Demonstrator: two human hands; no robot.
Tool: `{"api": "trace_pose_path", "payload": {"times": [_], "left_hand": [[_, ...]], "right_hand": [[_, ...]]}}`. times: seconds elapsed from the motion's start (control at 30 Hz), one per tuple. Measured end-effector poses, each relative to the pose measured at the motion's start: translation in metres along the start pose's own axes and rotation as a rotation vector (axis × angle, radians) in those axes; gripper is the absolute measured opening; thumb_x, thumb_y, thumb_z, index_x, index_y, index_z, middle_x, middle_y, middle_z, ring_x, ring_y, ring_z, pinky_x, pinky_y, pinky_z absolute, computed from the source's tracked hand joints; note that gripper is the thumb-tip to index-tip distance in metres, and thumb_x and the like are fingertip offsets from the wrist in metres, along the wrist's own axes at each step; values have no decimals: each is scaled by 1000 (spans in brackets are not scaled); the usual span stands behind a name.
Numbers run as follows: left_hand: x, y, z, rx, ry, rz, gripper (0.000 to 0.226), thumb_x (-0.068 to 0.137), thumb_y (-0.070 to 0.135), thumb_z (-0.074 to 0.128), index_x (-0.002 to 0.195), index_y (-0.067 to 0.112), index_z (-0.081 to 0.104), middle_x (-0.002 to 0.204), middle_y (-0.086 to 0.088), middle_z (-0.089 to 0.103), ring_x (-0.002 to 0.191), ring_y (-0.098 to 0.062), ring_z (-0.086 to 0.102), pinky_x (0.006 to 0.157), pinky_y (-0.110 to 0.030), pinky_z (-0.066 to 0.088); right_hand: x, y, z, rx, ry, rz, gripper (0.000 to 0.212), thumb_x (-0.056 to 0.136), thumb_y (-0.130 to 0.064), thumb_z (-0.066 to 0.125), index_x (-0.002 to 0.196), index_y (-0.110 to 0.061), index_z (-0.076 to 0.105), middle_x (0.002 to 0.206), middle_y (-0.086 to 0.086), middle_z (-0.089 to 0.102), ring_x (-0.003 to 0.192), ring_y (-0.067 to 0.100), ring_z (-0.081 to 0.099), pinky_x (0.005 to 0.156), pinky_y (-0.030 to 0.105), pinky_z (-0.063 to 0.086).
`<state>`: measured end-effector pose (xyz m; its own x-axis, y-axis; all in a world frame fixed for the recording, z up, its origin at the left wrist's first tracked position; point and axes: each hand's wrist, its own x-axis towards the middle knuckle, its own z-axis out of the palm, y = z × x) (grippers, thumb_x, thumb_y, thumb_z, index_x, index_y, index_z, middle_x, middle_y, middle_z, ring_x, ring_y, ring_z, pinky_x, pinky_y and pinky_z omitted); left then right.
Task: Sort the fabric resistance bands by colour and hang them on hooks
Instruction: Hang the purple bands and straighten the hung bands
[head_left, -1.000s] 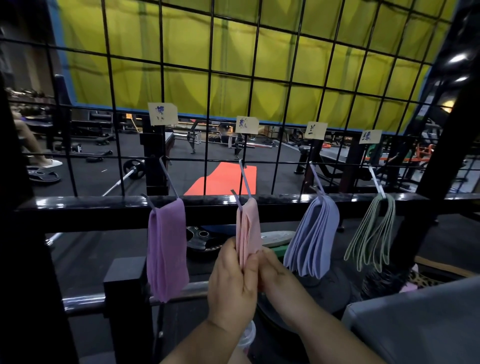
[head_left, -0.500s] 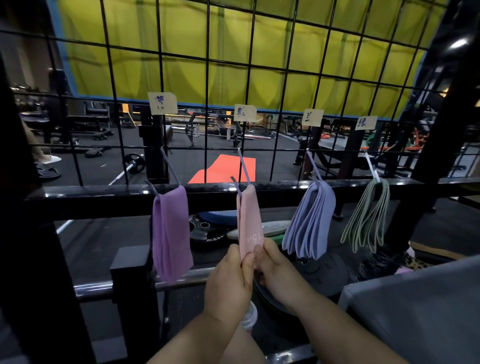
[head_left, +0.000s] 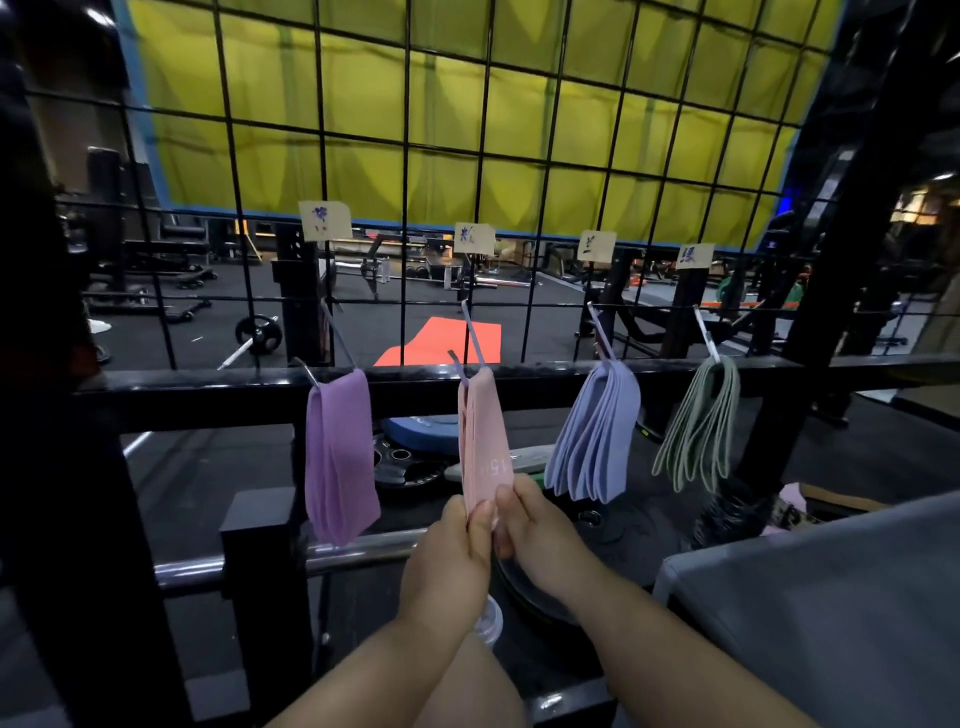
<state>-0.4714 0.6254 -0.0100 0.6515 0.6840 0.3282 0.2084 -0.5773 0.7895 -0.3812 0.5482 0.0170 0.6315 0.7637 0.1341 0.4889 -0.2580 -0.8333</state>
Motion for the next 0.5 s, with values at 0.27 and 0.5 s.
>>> {"api": "trace_pose_path", "payload": {"times": [0.27, 0.5], "left_hand": [[-12, -3, -6, 17, -68, -47, 42, 100, 52, 24, 96, 22, 53, 82, 3, 61, 74, -11, 56, 68, -31, 44], [-19, 2, -4, -95, -94, -98, 52, 100, 52, 27, 86, 11, 56, 81, -8, 60, 75, -18, 56, 71, -33, 42]], "right_hand": [[-9, -4, -3, -96, 54, 47, 27, 104, -37, 32, 81, -27, 45, 82, 19, 63, 77, 34, 62, 80, 45, 49], [-14, -4, -13, -311, 71, 72, 40, 103, -35, 32, 74, -17, 53, 74, 7, 63, 75, 24, 60, 67, 36, 43]]}}
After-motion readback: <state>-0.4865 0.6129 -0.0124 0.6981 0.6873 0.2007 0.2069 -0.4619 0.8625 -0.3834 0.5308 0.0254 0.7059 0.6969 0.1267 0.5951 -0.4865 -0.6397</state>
